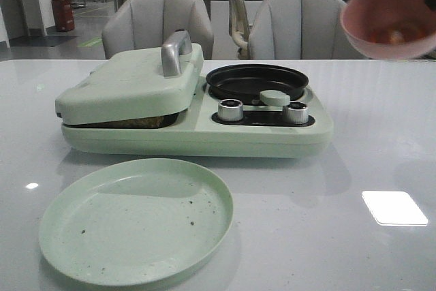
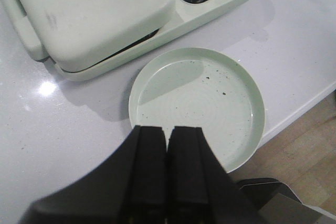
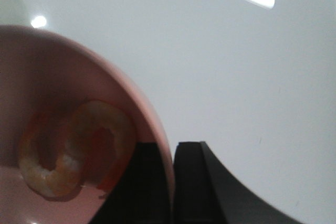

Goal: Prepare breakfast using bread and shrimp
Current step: 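Tilt the pink bowl over the frying pan to pour the shrimp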

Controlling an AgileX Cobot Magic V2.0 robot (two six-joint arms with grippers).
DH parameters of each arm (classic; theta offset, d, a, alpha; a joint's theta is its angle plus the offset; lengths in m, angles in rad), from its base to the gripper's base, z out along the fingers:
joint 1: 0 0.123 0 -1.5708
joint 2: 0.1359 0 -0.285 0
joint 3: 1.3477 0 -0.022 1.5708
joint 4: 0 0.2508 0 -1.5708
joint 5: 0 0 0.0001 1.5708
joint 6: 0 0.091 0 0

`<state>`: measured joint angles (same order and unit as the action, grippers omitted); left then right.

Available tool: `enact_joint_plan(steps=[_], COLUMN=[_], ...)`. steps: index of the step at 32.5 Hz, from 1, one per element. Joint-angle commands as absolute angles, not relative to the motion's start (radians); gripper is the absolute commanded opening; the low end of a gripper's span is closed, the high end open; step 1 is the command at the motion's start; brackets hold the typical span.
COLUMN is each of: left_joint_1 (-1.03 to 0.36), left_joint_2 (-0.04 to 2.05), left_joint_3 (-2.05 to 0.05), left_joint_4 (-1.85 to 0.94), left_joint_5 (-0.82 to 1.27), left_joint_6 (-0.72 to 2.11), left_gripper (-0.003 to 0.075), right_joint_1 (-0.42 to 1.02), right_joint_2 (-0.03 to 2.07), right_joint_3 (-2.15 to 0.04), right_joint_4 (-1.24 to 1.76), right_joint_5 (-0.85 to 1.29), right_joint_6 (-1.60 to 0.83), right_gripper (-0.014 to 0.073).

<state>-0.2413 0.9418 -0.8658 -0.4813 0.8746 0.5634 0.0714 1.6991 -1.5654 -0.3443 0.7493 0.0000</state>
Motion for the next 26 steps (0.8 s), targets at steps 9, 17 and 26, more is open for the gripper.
enact_joint_plan(steps=[9,17,26], left_joint_1=[-0.247,-0.247,-0.247], left_joint_2=[0.927,0.927,0.927], left_joint_3=[-0.89,-0.89,-0.89], left_joint_4=[-0.518,-0.518,-0.518], left_joint_5=[0.824,0.824,0.824], left_joint_6=[0.558,0.558,0.558], left_gripper=[0.0101,0.0101,0.0101], right_joint_1=[0.365,0.511,0.567], right_joint_2=[1.759,1.89,1.967], right_joint_3=[-1.872,-1.965,-1.965], right_joint_4=[-0.827,-1.297,-1.647], right_joint_5=[0.746,0.824,0.936], right_joint_6=[0.068,0.228,0.333], right_gripper=[0.0047,0.0047,0.0047])
